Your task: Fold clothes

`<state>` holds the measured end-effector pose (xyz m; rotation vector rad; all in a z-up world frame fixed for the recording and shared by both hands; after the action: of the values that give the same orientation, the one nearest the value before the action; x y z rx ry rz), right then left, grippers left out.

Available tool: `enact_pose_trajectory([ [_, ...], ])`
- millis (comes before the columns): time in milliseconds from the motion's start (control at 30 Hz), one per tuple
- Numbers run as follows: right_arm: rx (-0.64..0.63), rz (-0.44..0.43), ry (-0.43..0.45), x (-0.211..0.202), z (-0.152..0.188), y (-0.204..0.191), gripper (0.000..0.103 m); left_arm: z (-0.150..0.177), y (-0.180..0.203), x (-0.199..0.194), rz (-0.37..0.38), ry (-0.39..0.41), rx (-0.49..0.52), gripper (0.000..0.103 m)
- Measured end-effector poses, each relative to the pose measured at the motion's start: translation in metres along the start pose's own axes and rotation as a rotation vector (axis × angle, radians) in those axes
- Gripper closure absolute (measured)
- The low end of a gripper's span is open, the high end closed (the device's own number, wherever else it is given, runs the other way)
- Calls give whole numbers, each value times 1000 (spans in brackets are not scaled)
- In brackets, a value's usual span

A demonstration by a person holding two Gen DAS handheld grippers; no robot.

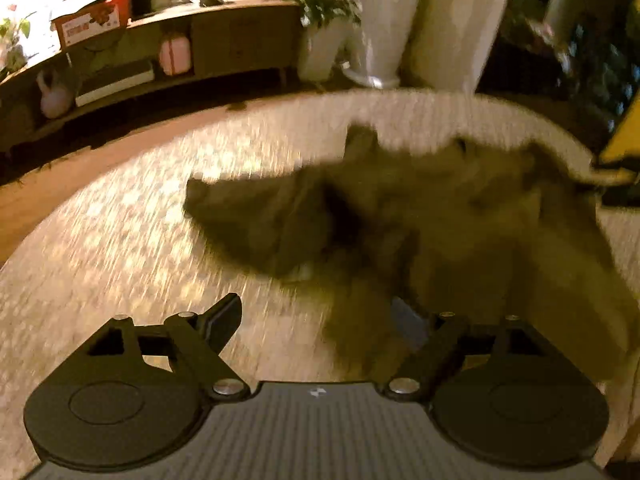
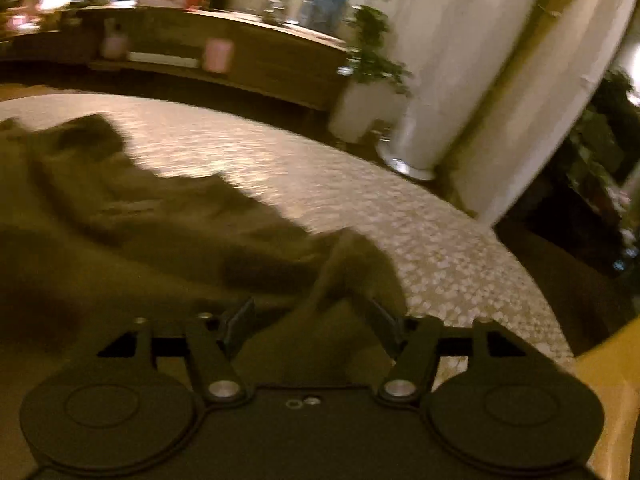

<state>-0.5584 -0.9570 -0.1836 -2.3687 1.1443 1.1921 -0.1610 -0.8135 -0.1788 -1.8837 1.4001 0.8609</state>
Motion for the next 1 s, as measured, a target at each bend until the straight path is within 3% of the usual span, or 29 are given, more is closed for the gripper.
enact_pose_trajectory([
  [100, -2, -86, 8, -30, 14, -23, 0, 28, 0, -7, 2, -20, 29, 21],
  [267, -9, -257, 33, -80, 39, -72, 0, 45, 20, -9, -35, 10, 100, 21],
  [367, -26, -301, 12, -96, 54, -99, 0, 42, 32, -6, -85, 52, 129, 21],
  [500, -14, -297, -34, -99, 77, -117, 0, 35, 45, -2, -138, 101, 160, 21],
  [700, 137, -388, -104, -94, 110, -125, 0, 23, 54, 6, -147, 115, 177, 21],
  [800, 187, -427, -113, -80, 115, -134, 0, 15, 60, 10, -122, 115, 172, 32],
  [833, 200, -433, -117, -75, 114, -136, 0, 14, 63, 13, -114, 99, 173, 44],
  [867, 212, -437, -117, -71, 113, -137, 0, 13, 65, 16, -105, 83, 174, 68],
  [900, 223, -438, -110, -69, 110, -137, 0, 13, 68, 19, -100, 60, 173, 80],
  [967, 240, -439, -81, -69, 101, -134, 0, 12, 71, 19, -110, 44, 177, 92],
  [1000, 246, -440, -57, -71, 93, -129, 0, 10, 73, 17, -118, 49, 188, 93],
])
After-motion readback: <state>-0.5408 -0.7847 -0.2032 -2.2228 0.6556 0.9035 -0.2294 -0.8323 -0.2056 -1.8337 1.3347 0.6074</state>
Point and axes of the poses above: each gripper's, at about its wrist camera, not at the fingertips, and x roughly the way its jaws point, y to its right, z to its underside, the point moved 9 cm from there along x, roughly the way its jaws point, and after that the axes turned 13 degrees about -z, right-handed, at the moved point
